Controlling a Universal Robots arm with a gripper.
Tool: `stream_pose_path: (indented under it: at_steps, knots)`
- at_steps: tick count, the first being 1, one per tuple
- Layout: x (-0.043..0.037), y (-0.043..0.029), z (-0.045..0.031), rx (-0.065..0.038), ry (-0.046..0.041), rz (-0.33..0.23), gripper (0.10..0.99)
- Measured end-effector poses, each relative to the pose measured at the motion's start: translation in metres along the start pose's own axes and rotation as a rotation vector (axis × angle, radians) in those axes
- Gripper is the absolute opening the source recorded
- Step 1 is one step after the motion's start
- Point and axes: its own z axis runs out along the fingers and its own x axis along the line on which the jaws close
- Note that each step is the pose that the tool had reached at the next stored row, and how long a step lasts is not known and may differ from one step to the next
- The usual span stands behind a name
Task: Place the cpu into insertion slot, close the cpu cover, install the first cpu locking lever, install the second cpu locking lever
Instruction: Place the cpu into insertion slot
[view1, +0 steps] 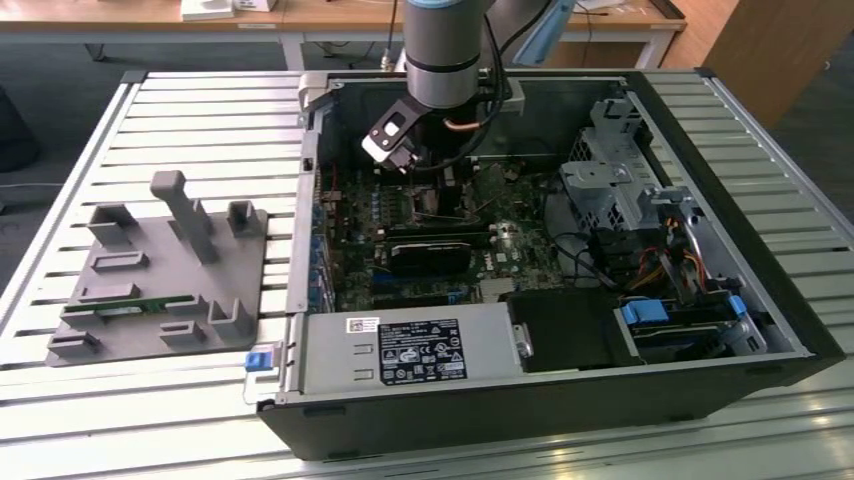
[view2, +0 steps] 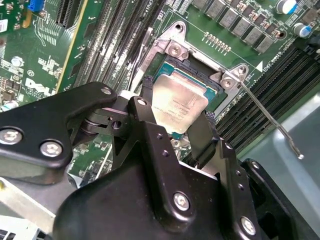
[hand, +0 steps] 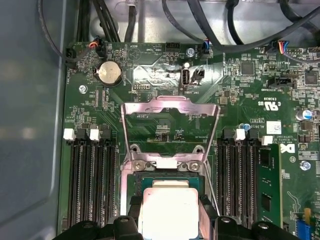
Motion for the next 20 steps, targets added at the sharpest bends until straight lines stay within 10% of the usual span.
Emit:
stream_pose_path:
  at_steps: [20]
  knots:
    - [0.0007,-0.0004,0.0054,0.0,0.0001,0.0,0.541]
